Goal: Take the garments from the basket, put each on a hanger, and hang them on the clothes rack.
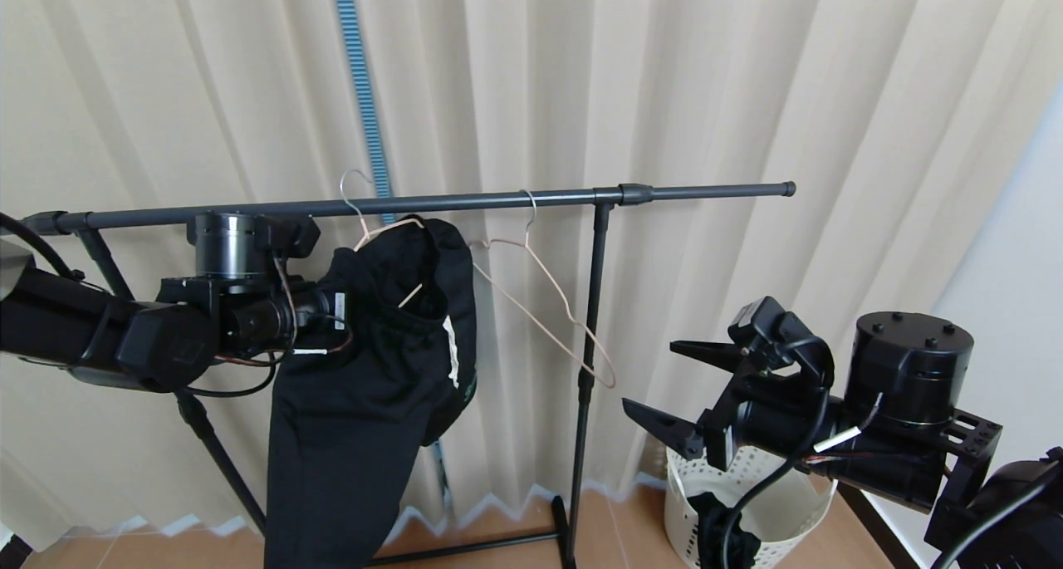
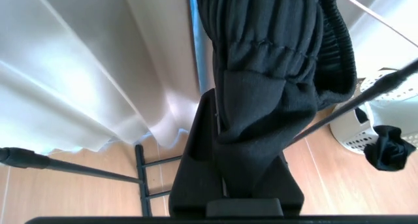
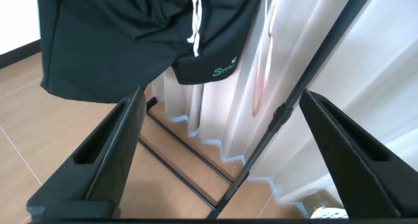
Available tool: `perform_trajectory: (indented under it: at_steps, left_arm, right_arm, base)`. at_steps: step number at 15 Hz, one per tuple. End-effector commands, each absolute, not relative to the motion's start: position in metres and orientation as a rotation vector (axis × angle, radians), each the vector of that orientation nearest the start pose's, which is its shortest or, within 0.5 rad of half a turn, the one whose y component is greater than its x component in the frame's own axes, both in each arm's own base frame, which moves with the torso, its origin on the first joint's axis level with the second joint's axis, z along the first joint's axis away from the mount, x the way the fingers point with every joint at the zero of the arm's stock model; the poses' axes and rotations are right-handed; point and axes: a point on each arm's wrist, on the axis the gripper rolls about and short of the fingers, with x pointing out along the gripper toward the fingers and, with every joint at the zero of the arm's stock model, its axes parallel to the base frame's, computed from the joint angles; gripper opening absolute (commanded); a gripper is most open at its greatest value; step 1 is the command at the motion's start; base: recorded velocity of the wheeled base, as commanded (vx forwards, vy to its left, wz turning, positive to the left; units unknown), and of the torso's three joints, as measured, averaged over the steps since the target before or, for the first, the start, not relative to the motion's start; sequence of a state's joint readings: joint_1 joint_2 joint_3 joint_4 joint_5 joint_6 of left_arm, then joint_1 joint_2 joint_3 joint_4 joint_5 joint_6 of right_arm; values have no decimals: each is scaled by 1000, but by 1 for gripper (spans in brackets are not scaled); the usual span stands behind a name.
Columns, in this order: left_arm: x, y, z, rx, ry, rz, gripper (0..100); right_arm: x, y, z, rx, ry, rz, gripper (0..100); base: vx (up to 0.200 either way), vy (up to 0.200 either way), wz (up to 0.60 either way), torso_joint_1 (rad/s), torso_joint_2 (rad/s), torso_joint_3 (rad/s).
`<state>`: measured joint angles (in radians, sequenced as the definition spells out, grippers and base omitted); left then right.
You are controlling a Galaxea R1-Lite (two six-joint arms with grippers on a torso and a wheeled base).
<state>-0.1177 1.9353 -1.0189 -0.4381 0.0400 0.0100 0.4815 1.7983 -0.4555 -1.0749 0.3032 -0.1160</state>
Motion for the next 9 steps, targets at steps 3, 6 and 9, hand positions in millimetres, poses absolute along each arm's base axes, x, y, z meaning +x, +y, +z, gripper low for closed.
perform_trajectory:
  at_steps: [3,6,9]
  left_arm:
    - [379,-43,120,48,517,-74,0]
    - [380,-42,116,48,527,-72,0]
    - [380,-43,113,40,535,-71,0]
  right_arm:
    - [244,135,110,-135,235,794,100]
    - [245,136,109,-135,238,795,100]
    - [245,136,109,-135,240,795,100]
  base:
    - [0,0,0,0,0,0]
    - [0,0,0,0,0,0]
    - [0,0,0,0,0,0]
